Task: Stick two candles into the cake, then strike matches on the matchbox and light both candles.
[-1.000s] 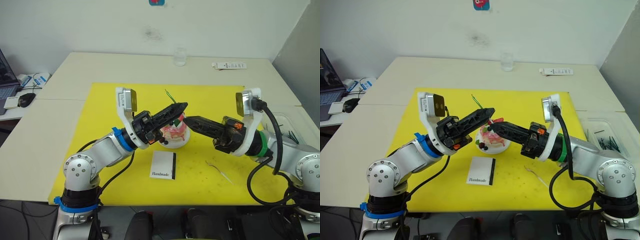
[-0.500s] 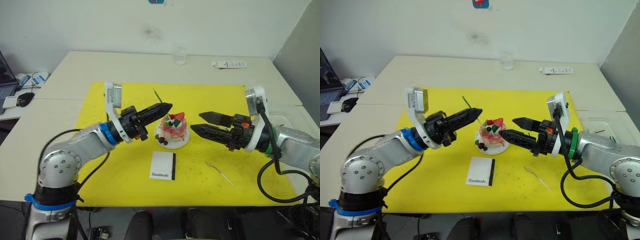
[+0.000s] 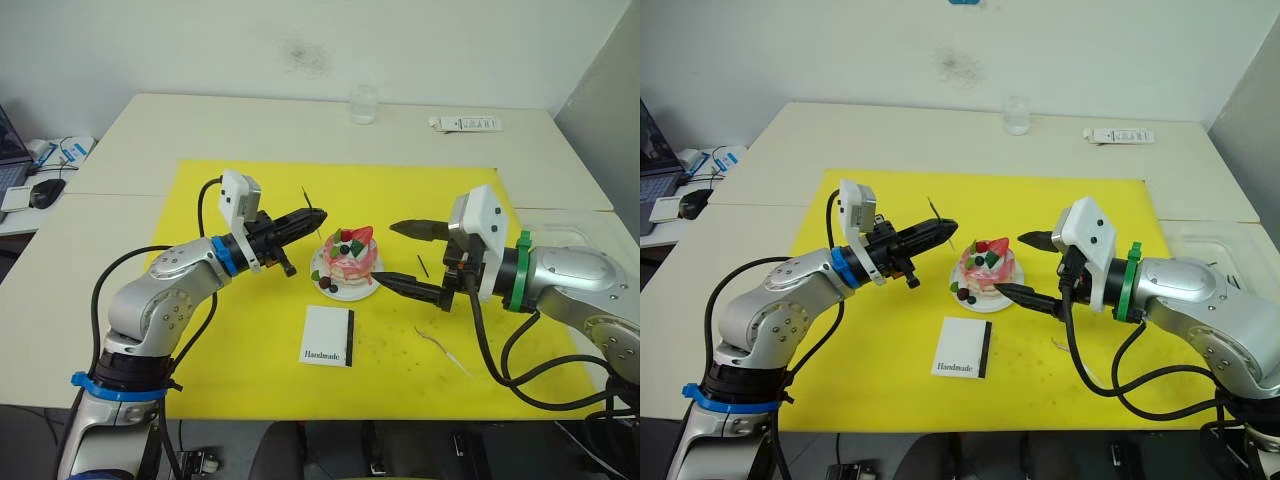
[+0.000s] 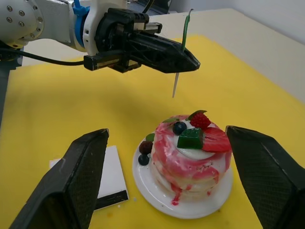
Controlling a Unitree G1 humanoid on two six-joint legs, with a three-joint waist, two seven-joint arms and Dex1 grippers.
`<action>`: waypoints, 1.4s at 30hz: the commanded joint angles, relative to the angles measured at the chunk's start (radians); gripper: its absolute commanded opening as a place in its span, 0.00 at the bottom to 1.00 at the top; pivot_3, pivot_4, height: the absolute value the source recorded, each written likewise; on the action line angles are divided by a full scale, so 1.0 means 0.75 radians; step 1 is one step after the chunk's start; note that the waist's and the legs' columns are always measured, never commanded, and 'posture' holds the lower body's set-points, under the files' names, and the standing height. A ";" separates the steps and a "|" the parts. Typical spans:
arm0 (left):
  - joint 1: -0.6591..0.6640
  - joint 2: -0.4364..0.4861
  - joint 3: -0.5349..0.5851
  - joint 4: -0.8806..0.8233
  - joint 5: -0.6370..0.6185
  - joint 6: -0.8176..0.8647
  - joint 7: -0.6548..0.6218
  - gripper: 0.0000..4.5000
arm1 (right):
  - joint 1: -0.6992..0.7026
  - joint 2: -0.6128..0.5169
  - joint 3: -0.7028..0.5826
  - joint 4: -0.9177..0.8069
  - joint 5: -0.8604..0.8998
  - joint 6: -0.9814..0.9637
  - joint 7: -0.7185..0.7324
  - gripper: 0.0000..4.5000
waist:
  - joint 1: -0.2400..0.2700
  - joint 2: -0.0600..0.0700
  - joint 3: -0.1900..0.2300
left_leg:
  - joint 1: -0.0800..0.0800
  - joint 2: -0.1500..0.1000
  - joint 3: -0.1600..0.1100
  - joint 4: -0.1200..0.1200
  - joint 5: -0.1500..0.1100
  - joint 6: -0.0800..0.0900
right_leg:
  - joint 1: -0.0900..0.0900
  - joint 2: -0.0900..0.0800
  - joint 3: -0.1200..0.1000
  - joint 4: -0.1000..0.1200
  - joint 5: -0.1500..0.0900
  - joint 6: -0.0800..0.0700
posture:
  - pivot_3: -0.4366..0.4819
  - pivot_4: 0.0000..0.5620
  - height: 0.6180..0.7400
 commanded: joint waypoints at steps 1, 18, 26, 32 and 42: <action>-0.009 -0.014 0.009 -0.001 0.054 -0.045 -0.060 0.00 | 0.022 0.017 -0.011 -0.054 -0.059 -0.031 0.021 0.91 | 0.000 0.000 0.000 | 0.000 0.000 0.000 0.000 0.000 0.000 | 0.000 0.000 0.000 0.001 0.000 0.000 | 0.48 0.27 1.00; -0.052 -0.140 0.008 0.128 0.203 -0.076 -0.140 0.00 | 0.139 0.060 -0.018 -0.112 -0.191 -0.036 0.072 0.91 | 0.000 0.000 0.000 | 0.001 0.000 -0.001 0.003 0.000 0.000 | 0.001 0.002 0.000 0.004 0.003 -0.001 | 0.48 0.27 1.00; -0.097 -0.137 0.050 0.133 0.194 -0.038 -0.148 0.00 | 0.163 0.066 -0.020 -0.113 -0.215 -0.035 0.098 0.91 | -0.001 0.000 0.000 | 0.001 -0.001 -0.001 0.007 0.000 0.000 | 0.001 0.003 0.000 0.008 0.003 -0.001 | 0.48 0.27 1.00; -0.107 -0.151 0.050 0.148 0.209 -0.036 -0.156 0.00 | 0.167 0.063 -0.005 -0.112 -0.243 -0.042 0.121 0.91 | -0.003 0.000 0.000 | 0.002 -0.001 -0.001 0.019 0.000 0.000 | 0.001 0.003 0.000 0.021 0.001 0.002 | 0.48 0.27 1.00; -0.069 -0.167 0.054 0.193 0.276 -0.107 -0.165 0.00 | 0.150 0.074 -0.017 -0.116 -0.248 -0.021 0.138 0.91 | -0.004 0.000 0.000 | 0.004 -0.001 -0.001 0.021 0.000 0.001 | 0.002 0.004 0.001 0.024 0.002 0.003 | 0.48 0.27 1.00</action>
